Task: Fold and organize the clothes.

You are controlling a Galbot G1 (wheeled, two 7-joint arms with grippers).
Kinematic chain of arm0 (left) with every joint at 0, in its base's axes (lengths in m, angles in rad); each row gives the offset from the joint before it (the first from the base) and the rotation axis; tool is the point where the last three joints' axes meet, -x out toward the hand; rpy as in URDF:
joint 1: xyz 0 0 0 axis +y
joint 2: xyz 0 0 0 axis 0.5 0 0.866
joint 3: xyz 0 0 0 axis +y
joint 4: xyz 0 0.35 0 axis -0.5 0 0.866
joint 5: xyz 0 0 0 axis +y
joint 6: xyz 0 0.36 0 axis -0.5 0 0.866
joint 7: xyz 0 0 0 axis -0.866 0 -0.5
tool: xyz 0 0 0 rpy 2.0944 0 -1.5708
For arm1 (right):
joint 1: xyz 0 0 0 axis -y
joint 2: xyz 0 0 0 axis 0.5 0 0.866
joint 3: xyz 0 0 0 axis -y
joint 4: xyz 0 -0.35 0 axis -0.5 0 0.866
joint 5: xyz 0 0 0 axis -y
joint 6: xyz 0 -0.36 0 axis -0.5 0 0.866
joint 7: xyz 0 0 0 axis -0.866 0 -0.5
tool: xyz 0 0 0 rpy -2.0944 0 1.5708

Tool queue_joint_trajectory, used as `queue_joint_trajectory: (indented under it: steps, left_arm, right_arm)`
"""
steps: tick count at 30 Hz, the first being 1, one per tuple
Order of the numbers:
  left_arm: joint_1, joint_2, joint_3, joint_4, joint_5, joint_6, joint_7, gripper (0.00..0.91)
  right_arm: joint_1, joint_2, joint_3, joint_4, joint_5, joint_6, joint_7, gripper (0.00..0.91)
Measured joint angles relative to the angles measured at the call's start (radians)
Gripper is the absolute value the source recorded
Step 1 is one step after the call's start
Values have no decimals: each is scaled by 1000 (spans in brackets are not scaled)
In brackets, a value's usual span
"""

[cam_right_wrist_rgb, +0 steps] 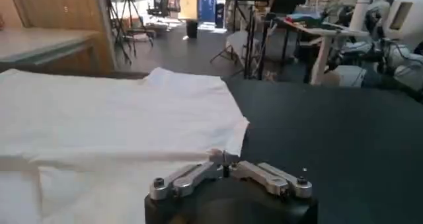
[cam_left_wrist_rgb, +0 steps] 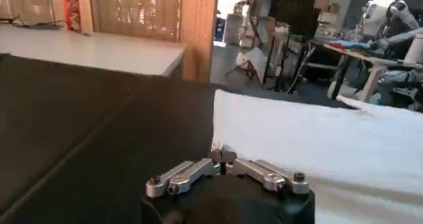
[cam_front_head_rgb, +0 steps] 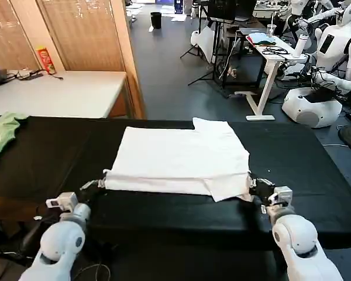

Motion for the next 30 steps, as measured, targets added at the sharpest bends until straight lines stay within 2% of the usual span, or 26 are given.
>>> queue_joint_trajectory:
  steps: [5, 6, 7, 8, 9, 10, 17, 22, 28, 29, 30]
  left_arm:
    - [-56, 8, 25, 50, 2, -2, 1, 0]
    - [-63, 9, 28, 60, 3, -3, 1, 273]
    - [-70, 10, 32, 68, 5, -3, 1, 878]
    - [-76, 11, 37, 77, 7, -4, 2, 878]
    - [-83, 11, 40, 83, 9, -4, 2, 878]
    - [-90, 12, 44, 91, 13, -4, 2, 878]
    - [-117, 7, 56, 106, 17, -4, 2, 878]
    - [-101, 15, 41, 88, 8, 1, 0, 878]
    - [-55, 25, 19, 55, 1, 8, 16, 878]
    - [-44, 25, 16, 51, 1, 10, 25, 878]
    - [-33, 26, 13, 48, 1, 13, 33, 878]
  right_arm:
    - [39, 9, -18, -44, 1, 14, -14, 29]
    - [42, 9, -18, -46, 5, 16, -17, 39]
    - [43, 8, -17, -47, 9, 18, -20, 68]
    - [42, 5, -15, -47, 14, 20, -28, 234]
    - [41, 2, -13, -47, 17, 21, -34, 809]
    - [37, -3, -10, -44, 21, 22, -44, 878]
    - [-60, -55, 30, 69, 59, 14, -60, 878]
    - [-158, -81, 62, 165, 56, -8, -54, 878]
    - [-245, -70, 80, 201, 29, -11, -56, 878]
    - [-255, -67, 80, 204, 24, -11, -57, 809]
    - [-262, -64, 78, 205, 21, -11, -58, 800]
